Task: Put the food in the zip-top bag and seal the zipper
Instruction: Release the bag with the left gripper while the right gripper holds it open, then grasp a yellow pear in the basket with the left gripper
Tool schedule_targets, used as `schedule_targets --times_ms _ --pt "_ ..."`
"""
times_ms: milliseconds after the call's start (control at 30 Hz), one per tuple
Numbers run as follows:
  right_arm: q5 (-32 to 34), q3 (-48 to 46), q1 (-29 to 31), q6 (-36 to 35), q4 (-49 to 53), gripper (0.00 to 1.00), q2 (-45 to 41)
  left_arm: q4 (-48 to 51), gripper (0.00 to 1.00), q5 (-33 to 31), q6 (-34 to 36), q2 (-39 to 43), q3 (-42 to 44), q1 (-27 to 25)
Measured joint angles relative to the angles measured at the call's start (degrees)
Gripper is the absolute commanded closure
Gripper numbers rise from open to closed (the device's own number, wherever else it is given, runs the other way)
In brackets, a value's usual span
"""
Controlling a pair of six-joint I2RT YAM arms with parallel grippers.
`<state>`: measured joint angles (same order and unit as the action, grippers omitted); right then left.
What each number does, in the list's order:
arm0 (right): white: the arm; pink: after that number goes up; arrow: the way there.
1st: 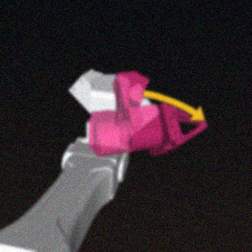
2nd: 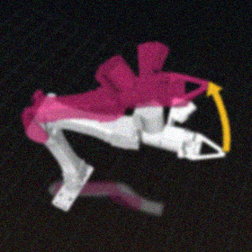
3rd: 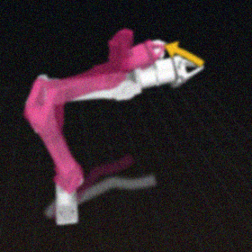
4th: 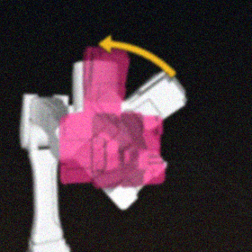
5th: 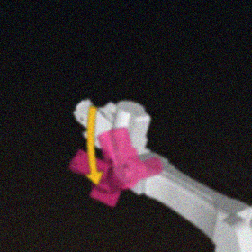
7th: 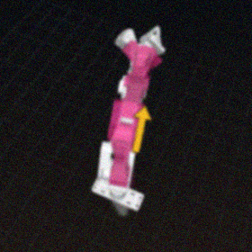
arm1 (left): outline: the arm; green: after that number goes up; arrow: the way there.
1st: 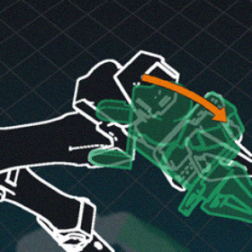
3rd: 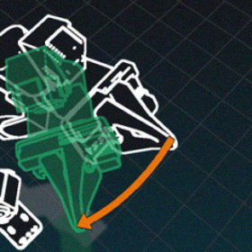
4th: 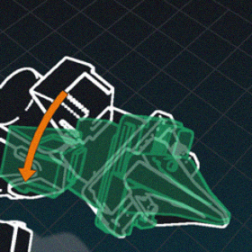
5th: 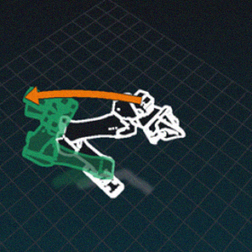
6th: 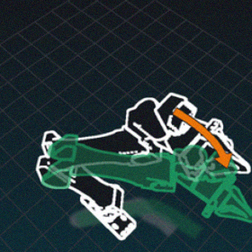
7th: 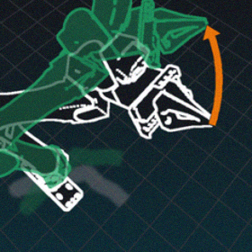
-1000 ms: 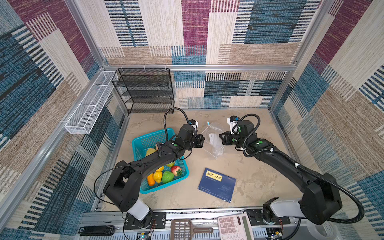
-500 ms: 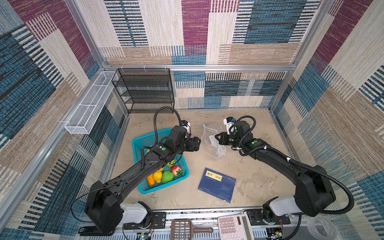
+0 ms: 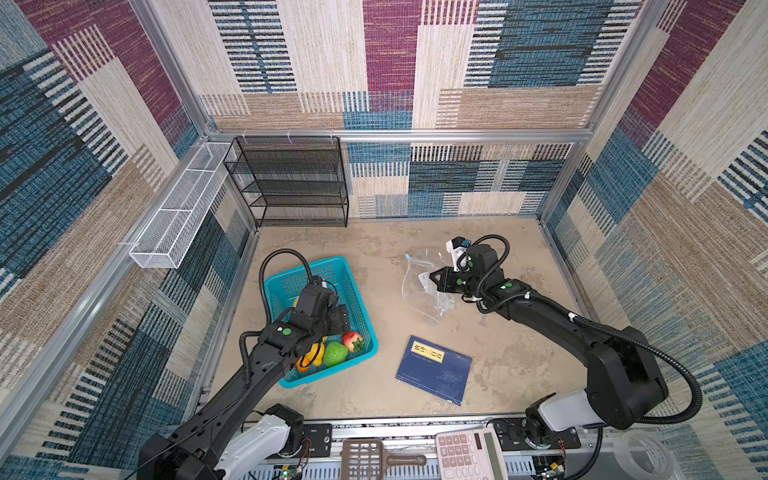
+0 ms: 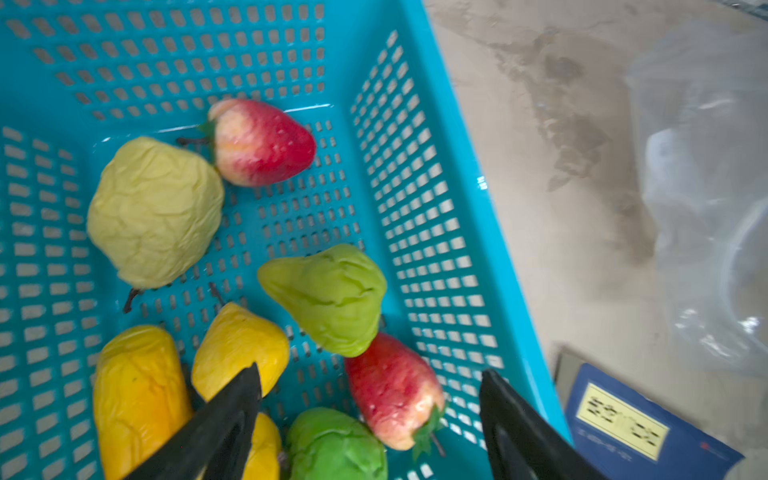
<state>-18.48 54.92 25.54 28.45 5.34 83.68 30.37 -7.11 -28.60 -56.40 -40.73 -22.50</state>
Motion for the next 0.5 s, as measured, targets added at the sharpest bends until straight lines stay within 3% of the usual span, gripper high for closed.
schedule_targets --times_ms 200,500 --pt "0.1 -0.8 0.0 0.0 0.0 1.00 -0.5 1.1 0.22 -0.3 -1.9 -0.7 3.1 4.4" --pt "0.7 -1.6 0.0 0.0 0.0 1.00 -2.0 0.0 0.21 -2.5 -4.2 -6.5 4.2 5.3"
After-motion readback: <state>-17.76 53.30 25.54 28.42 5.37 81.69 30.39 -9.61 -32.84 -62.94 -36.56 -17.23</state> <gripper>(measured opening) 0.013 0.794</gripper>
